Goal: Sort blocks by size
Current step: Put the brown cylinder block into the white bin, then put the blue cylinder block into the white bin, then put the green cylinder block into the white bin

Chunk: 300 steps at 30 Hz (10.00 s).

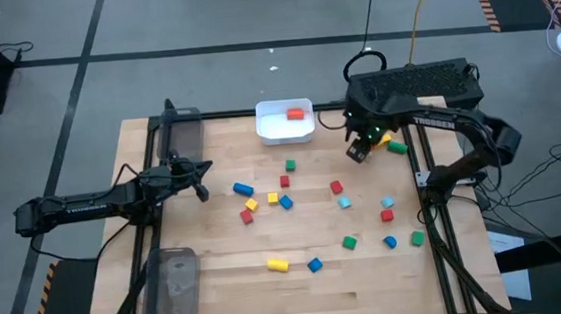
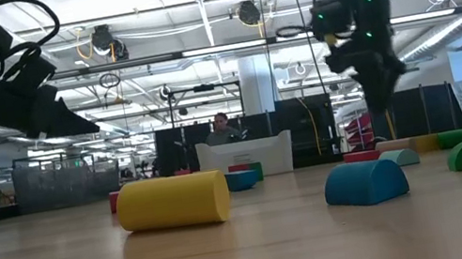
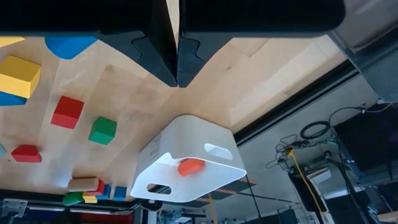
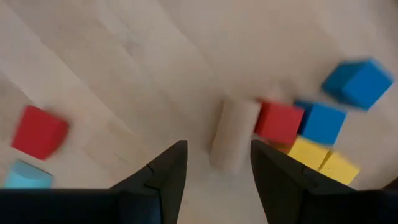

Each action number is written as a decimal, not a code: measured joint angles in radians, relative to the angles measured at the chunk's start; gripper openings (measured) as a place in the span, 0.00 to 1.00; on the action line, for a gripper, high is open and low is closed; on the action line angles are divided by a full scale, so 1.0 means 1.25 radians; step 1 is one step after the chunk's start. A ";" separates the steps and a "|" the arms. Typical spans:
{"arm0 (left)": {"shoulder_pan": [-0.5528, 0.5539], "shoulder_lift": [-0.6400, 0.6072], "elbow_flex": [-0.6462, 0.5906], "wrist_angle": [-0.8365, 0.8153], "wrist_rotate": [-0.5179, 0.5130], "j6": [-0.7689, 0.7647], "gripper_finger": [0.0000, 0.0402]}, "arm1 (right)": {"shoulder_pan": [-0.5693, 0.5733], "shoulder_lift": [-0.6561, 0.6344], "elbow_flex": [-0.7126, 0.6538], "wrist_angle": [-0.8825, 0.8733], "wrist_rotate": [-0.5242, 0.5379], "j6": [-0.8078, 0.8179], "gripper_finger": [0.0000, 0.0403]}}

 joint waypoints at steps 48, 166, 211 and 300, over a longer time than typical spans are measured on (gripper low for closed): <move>0.000 0.005 0.000 0.094 0.131 -0.024 0.04 | -0.003 0.096 -0.117 0.194 0.026 0.067 0.22; 0.000 0.822 0.181 0.310 0.272 0.252 0.44 | 0.225 0.510 0.599 0.087 -0.012 -0.226 0.60; -0.042 0.734 0.190 0.580 0.308 0.130 0.37 | 0.352 0.378 0.296 0.742 -0.209 -0.229 0.60; -0.005 0.733 0.235 0.473 0.109 0.190 0.46 | 0.030 0.315 0.295 0.439 -0.077 -0.177 0.62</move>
